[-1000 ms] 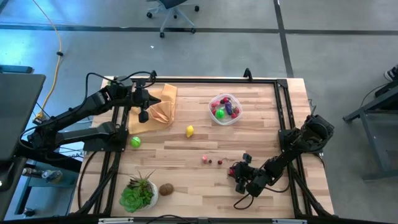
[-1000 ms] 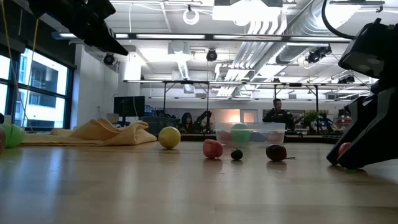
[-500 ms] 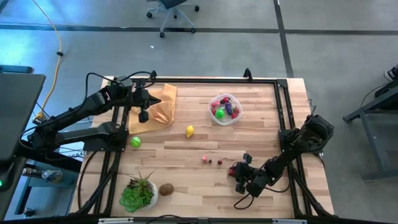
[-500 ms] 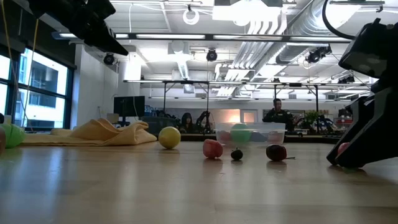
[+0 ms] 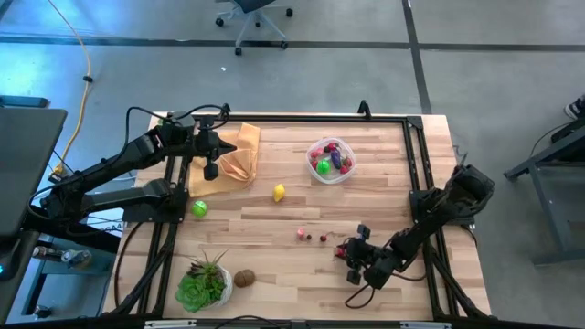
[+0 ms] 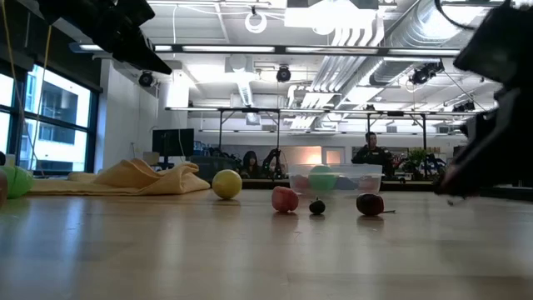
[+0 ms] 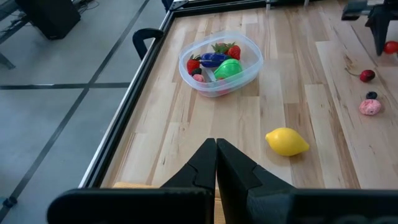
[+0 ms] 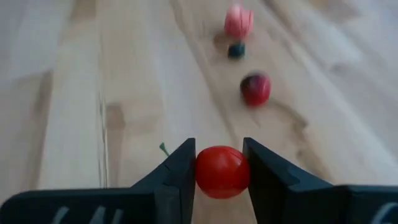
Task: Pick and placing Produce into tupperware
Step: Put the red cherry into the transparent container, then put the red and black cherry into the transparent container
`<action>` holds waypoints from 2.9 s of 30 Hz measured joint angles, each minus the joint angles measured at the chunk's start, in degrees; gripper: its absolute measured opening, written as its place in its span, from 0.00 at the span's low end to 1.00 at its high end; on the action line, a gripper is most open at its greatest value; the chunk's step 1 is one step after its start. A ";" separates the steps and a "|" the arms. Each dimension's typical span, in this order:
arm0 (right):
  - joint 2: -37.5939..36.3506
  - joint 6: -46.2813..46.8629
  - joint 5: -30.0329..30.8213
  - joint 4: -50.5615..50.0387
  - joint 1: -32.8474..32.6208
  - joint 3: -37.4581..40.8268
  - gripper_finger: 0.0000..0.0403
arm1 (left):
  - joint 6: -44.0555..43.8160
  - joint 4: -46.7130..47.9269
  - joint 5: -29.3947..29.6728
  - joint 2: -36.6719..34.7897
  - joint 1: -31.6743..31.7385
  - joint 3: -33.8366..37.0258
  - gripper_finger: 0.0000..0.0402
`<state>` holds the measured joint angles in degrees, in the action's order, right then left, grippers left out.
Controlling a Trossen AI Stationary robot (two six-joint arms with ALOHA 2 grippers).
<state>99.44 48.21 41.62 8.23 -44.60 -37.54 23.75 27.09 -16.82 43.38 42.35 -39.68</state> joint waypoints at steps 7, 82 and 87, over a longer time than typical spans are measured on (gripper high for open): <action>-8.37 -7.89 7.66 -0.02 1.01 0.00 0.24 | -0.01 0.02 0.00 0.00 0.00 -0.01 0.01; -14.03 -23.03 -27.26 -11.62 63.76 0.00 0.35 | 0.00 0.01 0.00 0.00 0.00 -0.01 0.01; -16.71 -23.79 -27.12 -11.06 63.69 0.00 0.35 | 0.00 0.00 0.00 0.00 0.02 0.00 0.01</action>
<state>82.74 24.42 14.50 -2.83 19.09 -37.54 23.75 27.09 -16.82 43.38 42.37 -39.68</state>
